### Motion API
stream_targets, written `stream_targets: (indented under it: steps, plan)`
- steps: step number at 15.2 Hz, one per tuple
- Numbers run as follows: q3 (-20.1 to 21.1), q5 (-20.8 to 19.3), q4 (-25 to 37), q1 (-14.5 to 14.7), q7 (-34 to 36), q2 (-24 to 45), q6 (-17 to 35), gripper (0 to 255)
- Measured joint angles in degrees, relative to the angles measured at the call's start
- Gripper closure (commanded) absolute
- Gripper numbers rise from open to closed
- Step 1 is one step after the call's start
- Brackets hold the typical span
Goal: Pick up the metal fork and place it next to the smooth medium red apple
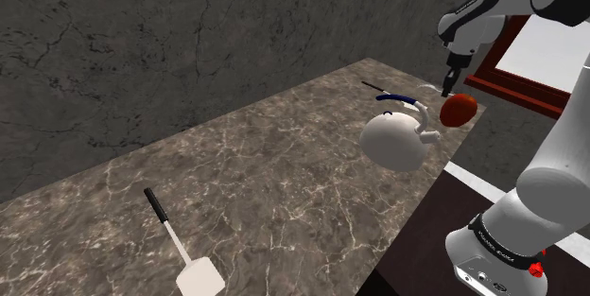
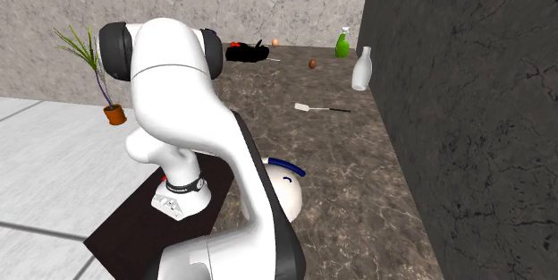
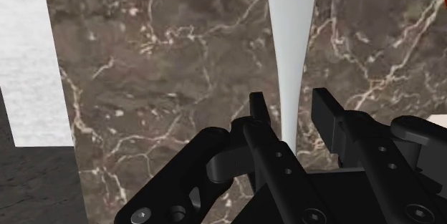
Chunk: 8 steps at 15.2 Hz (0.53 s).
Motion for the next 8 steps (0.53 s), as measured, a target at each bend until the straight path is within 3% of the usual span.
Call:
stream_targets:
  steps: [8]
  plan:
    - [0.43, 0.95, -0.62, -0.49, -0.54, 1.5, 1.94, 255]
